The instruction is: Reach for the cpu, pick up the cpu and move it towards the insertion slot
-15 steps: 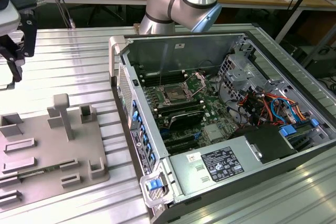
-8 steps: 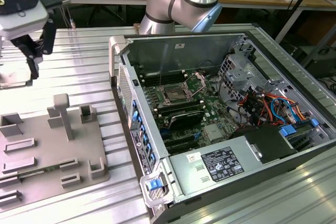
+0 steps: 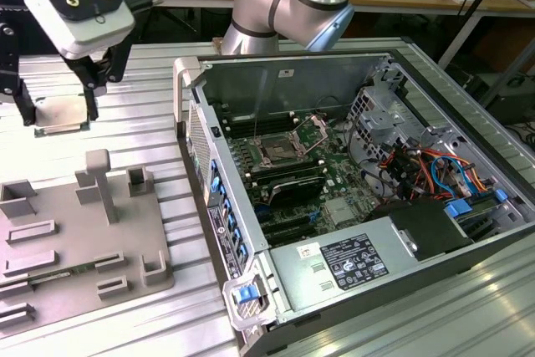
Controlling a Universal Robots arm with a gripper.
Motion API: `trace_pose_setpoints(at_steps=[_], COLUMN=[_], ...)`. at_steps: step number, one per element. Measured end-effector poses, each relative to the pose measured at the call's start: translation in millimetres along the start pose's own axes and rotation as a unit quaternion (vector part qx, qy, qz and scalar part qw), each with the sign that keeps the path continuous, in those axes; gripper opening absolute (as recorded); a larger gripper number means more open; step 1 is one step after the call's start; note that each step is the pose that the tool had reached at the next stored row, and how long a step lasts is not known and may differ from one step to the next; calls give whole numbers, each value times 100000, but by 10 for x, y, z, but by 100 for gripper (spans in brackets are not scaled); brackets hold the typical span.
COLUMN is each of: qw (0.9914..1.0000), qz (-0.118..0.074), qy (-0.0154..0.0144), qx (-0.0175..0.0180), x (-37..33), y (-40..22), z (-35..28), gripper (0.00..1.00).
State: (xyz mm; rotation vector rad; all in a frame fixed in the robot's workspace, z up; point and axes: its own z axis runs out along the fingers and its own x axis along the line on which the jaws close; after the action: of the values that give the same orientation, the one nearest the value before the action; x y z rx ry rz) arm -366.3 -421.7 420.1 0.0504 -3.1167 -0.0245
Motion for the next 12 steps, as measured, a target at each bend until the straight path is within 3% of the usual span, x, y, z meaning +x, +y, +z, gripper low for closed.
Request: trace_pose_setpoints(at_steps=[5, 12], qw=[100000, 100000], qz=[-6, -2], qy=[3, 0], qx=[10, 21], x=[-191, -380], y=[11, 55], z=[-5, -6], gripper=[55, 55])
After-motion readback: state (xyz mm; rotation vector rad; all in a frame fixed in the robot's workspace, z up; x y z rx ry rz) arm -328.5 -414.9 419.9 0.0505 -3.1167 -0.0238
